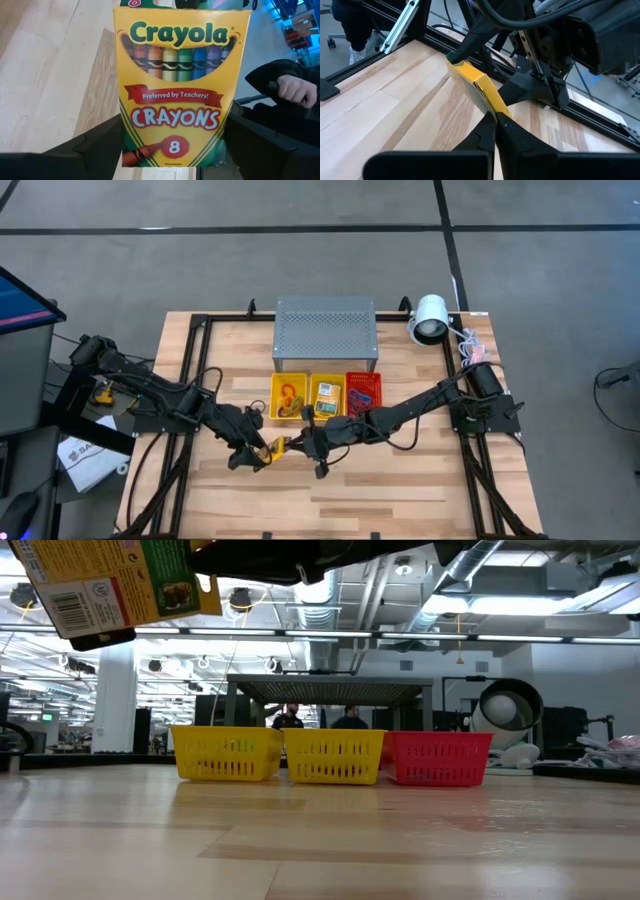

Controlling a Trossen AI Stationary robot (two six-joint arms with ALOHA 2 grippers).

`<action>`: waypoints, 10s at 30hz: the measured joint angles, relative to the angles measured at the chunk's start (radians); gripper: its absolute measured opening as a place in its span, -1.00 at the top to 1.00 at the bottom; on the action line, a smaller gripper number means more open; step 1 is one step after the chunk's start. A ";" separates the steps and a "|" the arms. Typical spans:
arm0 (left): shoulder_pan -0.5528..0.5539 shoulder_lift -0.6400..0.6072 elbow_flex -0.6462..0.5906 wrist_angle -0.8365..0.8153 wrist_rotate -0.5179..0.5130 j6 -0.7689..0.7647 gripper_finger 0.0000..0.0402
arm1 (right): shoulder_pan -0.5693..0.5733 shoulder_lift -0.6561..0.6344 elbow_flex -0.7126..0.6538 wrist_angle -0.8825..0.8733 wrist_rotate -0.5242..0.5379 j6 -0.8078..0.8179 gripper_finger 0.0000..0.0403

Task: Pick & Place Office Desk Supplies
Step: Put the yellow crayon box into the right yellow bin, then put the left yellow bin on the shelf

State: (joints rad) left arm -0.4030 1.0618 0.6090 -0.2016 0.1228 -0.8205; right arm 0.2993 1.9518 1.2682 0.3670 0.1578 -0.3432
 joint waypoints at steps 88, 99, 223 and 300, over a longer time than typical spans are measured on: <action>0.005 0.018 0.000 -0.246 -0.002 0.038 -0.68 | -0.103 -0.263 0.000 -0.936 0.324 0.210 1.00; 0.005 0.018 0.000 -0.246 -0.002 0.038 -0.68 | -0.144 -0.262 0.000 -0.946 0.130 0.243 1.00; -0.077 -0.595 -0.296 0.064 -0.755 0.315 -0.68 | 0.133 -0.712 -0.323 -0.498 0.547 0.290 -0.02; 0.442 0.188 -0.058 -0.059 -0.292 -0.122 0.16 | 0.251 -0.599 -0.324 -0.517 0.546 0.396 -0.02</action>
State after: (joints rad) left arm 0.0391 1.2503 0.5507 -0.2604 -0.1694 -0.9426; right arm 0.5503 1.3533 0.9440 -0.1505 0.7040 0.0532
